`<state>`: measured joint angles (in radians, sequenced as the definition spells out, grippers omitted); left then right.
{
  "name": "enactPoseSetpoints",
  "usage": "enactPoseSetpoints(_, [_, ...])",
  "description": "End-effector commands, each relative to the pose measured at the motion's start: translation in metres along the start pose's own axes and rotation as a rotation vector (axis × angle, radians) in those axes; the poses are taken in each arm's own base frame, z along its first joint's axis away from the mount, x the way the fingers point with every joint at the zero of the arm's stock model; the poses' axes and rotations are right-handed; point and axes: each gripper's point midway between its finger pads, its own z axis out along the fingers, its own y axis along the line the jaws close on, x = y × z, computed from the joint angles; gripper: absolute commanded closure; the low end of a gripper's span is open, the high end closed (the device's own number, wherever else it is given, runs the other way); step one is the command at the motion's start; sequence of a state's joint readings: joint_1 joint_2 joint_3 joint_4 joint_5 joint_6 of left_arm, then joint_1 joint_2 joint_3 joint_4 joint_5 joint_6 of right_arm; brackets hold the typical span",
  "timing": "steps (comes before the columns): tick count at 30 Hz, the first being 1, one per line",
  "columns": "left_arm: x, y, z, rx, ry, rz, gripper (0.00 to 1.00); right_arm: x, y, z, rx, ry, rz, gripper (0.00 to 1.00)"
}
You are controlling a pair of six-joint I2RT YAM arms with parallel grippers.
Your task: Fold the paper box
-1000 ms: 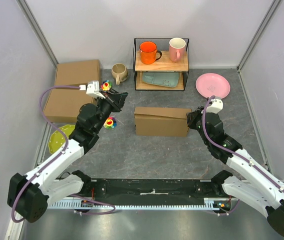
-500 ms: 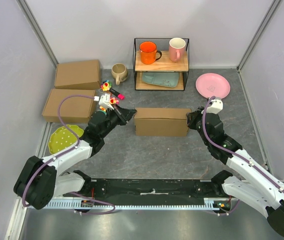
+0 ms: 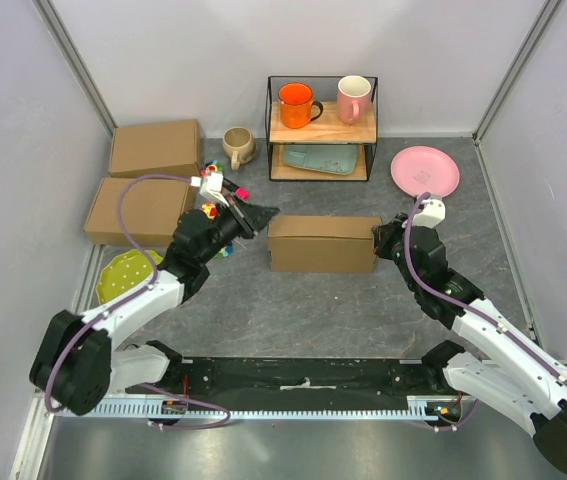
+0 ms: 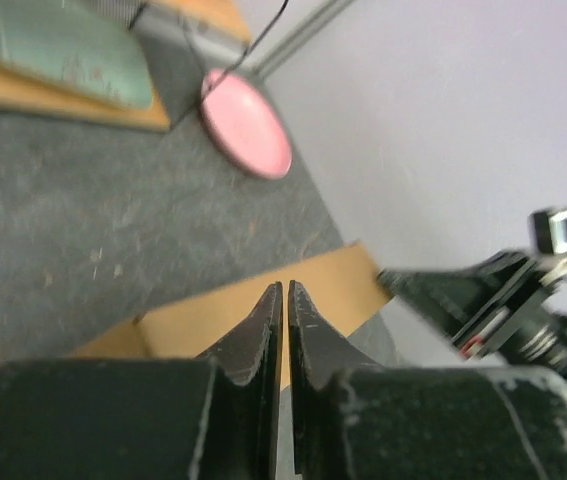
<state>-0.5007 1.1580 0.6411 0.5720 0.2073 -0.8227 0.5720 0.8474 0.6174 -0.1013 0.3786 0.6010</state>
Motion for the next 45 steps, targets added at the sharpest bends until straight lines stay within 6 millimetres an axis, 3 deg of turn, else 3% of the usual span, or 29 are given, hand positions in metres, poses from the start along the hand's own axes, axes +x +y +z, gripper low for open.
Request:
enactPoseSetpoints(1, [0.084,0.032,-0.008,0.001,0.237,-0.131,0.89,0.053,-0.027,-0.005,0.065,0.182,-0.067,0.88])
enactPoseSetpoints(2, [0.097,0.026,-0.010,0.041,0.290,-0.143,0.89,0.053,-0.025,-0.005,0.061,0.185,-0.069,0.88])
enactPoseSetpoints(4, [0.119,0.036,-0.011,0.019,0.358,-0.172,0.89,0.049,-0.023,-0.004,0.058,0.179,-0.070,0.88])
enactPoseSetpoints(6, [0.127,0.044,-0.014,-0.007,0.372,-0.181,0.89,0.035,-0.015,-0.005,0.046,0.151,-0.064,0.88])
enactPoseSetpoints(11, [0.127,0.060,-0.015,-0.090,0.359,-0.142,0.89,-0.028,0.034,-0.015,-0.096,0.037,-0.028,0.85])
enactPoseSetpoints(13, [0.124,0.060,-0.016,-0.098,0.351,-0.133,0.89,-0.038,0.059,-0.020,-0.209,0.025,-0.003,0.85])
enactPoseSetpoints(15, [0.122,0.062,-0.015,-0.106,0.342,-0.125,0.89,-0.034,0.075,-0.018,-0.291,0.034,0.023,0.84])
enactPoseSetpoints(16, [0.122,0.062,-0.015,-0.109,0.343,-0.124,0.89,-0.024,0.081,-0.017,-0.331,0.071,0.025,0.84])
enactPoseSetpoints(19, [0.122,0.062,-0.015,-0.113,0.346,-0.125,0.89,0.023,0.070,-0.003,-0.313,0.192,0.036,0.86])
enactPoseSetpoints(20, [0.122,0.062,-0.014,-0.114,0.347,-0.127,0.89,0.050,0.055,0.002,-0.278,0.252,0.029,0.86])
enactPoseSetpoints(25, [0.109,0.052,-0.011,-0.094,0.315,-0.114,0.87,0.115,0.012,0.006,-0.164,0.388,0.014,0.87])
enactPoseSetpoints(29, [0.067,0.006,0.004,0.017,0.233,-0.112,0.84,0.126,-0.002,0.006,-0.124,0.402,0.011,0.87])
enactPoseSetpoints(33, [0.051,-0.035,0.019,0.133,0.236,-0.131,0.83,0.127,-0.002,0.007,-0.120,0.404,0.008,0.88])
enactPoseSetpoints(36, [0.068,-0.047,0.030,0.166,0.290,-0.125,0.83,0.123,0.000,0.008,-0.126,0.393,0.009,0.88])
enactPoseSetpoints(39, [0.098,-0.048,0.033,0.186,0.367,-0.148,0.83,0.119,0.002,0.008,-0.128,0.385,0.011,0.88])
enactPoseSetpoints(40, [0.127,-0.037,0.031,0.165,0.432,-0.173,0.83,0.115,0.003,0.007,-0.127,0.377,0.006,0.88])
enactPoseSetpoints(42, [0.153,-0.027,0.030,0.138,0.497,-0.188,0.83,0.104,0.008,0.005,-0.133,0.357,0.009,0.88])
enactPoseSetpoints(45, [0.175,-0.007,0.026,0.082,0.538,-0.212,0.83,0.069,0.024,0.001,-0.161,0.282,0.004,0.85])
